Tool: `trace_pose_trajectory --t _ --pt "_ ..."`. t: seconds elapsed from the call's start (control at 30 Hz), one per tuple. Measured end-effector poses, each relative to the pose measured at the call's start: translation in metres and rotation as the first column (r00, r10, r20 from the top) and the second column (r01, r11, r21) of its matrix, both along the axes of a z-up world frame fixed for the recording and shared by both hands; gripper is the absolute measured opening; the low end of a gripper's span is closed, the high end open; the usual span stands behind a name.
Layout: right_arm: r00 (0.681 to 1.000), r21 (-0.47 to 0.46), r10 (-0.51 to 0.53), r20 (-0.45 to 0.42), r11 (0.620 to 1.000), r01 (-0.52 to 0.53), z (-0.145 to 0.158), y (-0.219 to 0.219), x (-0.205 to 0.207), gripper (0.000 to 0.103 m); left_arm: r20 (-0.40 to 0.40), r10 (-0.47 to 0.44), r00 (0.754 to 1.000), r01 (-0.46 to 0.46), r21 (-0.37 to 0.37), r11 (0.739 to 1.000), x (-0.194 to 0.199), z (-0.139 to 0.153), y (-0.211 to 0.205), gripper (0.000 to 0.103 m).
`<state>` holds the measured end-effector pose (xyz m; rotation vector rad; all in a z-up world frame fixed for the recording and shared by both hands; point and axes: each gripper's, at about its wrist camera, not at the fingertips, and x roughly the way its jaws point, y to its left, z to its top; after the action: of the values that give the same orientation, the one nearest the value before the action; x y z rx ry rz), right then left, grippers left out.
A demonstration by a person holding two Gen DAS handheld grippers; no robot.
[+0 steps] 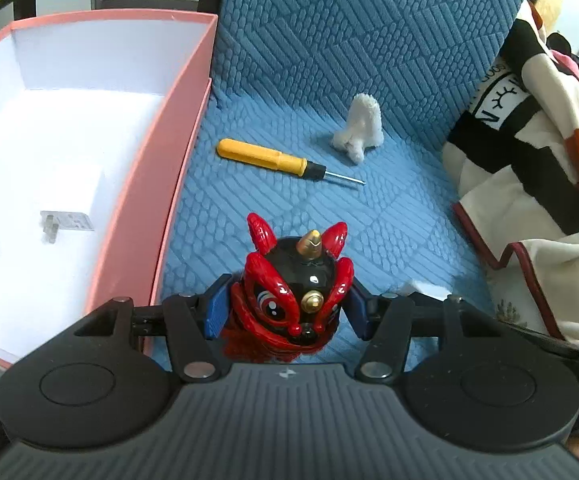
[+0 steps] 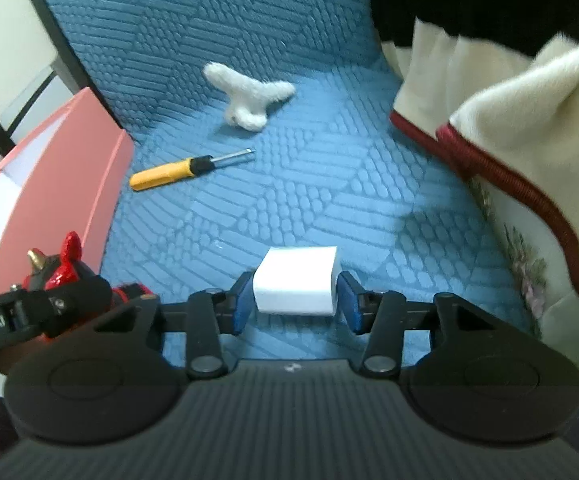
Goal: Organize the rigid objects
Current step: 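Lift the red lion with the left gripper while the right gripper lifts the small charger, then carry the lion and charger with both grippers over the pink box and lower them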
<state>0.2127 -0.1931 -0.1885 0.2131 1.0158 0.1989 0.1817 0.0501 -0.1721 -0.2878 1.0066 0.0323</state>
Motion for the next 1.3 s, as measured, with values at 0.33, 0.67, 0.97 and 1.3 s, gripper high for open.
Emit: trace_pose_trajectory --t 0.33,0.67,0.97,1.3 --pt "0.999 -0.054 0.034 0.010 0.998 -0.034 0.002 0.007 -0.009 0.047 0.029 -0.023 0.999 0.022 0.014 1.000 -0.006 0.022 0.003 0.064" --pt "0.999 -0.065 0.045 0.021 0.997 -0.044 0.026 0.017 -0.014 0.047 0.035 -0.054 0.998 0.055 -0.030 0.998 -0.002 0.046 0.018 0.064" --pt "0.990 -0.051 0.101 0.095 0.994 -0.096 0.081 0.040 -0.010 0.047 0.074 -0.040 0.996 0.044 -0.055 0.997 0.001 0.074 0.045 0.064" --pt "0.968 -0.054 0.191 0.162 0.981 -0.184 0.140 0.094 -0.003 0.047 0.105 -0.006 0.994 0.011 -0.048 0.999 0.011 0.115 0.103 0.064"
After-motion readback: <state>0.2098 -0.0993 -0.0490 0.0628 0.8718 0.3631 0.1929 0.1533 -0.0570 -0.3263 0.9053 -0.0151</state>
